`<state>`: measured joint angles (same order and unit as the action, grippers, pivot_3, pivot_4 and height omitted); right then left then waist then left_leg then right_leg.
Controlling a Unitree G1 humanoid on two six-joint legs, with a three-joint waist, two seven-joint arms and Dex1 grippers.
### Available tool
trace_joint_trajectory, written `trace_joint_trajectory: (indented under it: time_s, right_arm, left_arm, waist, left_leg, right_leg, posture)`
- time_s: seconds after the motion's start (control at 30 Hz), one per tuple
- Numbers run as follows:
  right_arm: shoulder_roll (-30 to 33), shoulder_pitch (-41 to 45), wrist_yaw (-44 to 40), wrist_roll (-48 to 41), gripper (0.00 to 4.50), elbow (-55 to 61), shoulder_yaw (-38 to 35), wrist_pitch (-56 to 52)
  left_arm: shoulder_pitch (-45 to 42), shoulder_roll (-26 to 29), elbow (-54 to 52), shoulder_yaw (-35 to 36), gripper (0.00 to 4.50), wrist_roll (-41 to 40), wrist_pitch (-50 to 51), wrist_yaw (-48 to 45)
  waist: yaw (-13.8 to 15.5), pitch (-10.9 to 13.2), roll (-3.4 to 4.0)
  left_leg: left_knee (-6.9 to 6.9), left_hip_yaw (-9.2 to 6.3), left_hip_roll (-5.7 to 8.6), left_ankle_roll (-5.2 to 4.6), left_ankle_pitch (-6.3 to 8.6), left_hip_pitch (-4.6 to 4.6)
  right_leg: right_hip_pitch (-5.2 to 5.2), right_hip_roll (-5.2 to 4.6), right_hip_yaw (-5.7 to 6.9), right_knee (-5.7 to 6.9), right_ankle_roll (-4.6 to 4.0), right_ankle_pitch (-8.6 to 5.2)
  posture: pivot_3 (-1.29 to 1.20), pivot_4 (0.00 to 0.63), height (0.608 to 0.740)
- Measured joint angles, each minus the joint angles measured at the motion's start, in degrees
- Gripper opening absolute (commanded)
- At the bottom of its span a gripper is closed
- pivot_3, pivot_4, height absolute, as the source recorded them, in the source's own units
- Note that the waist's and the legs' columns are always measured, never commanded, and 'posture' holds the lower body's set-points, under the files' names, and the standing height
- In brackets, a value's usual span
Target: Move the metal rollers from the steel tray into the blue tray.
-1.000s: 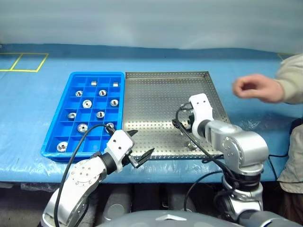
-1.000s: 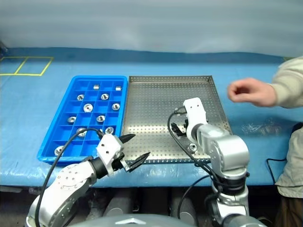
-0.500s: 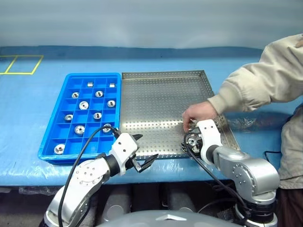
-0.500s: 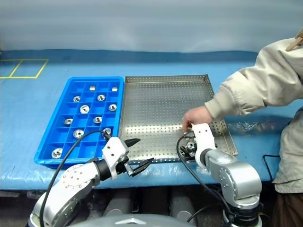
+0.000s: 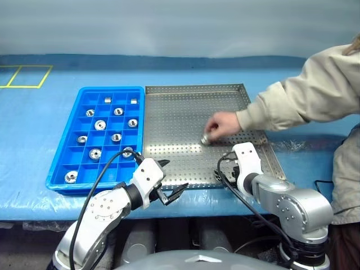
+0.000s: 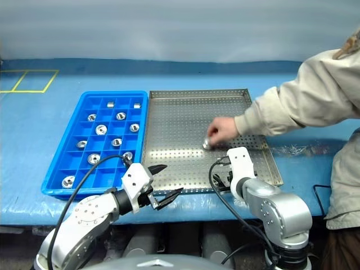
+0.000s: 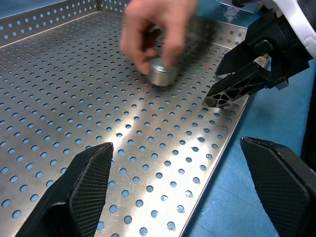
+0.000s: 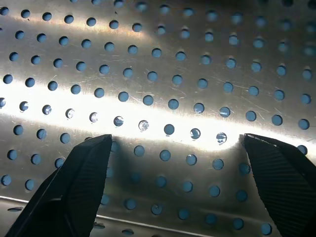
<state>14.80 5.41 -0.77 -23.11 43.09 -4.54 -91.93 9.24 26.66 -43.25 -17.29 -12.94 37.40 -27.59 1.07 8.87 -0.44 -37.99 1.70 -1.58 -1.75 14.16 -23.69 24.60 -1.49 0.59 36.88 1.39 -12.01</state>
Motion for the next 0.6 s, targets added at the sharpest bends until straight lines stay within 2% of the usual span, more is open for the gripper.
trace_joint_trajectory:
  time_s: [0.23,0.43,0.6]
  right_arm:
    - [0.0,0.7,1.4,-1.4,4.49,-0.2,0.0,0.0]
    - [-3.5,8.4,1.4,0.3,4.49,-0.9,-0.7,0.6]
    - [-4.9,11.3,1.7,3.8,4.49,-7.5,1.5,9.5]
  left_arm:
    - [-0.1,0.0,0.0,0.0,4.50,0.0,0.0,0.0]
    - [-0.6,-0.1,0.0,-0.1,4.50,0.0,-0.1,0.1]
    - [-0.9,-0.2,0.1,-0.2,4.50,0.1,-0.2,0.1]
  waist:
    - [0.0,0.0,0.00]
    - [-0.1,0.0,0.00]
    - [0.2,0.0,-0.02]
  left_leg:
    - [-0.01,0.01,0.00,0.00,0.00,0.00]
    - [-0.06,0.02,-0.02,0.00,0.00,0.03]
    - [-0.04,0.06,0.04,-0.02,0.01,-0.01]
  right_leg:
    - [0.00,0.00,-0.01,0.00,0.01,0.00]
    - [-0.01,0.05,-0.03,0.05,0.02,0.02]
    - [0.00,0.01,-0.08,0.00,0.06,0.04]
  posture:
    - [0.09,0.150,0.740]
    - [0.10,0.150,0.740]
    - [0.11,0.150,0.740]
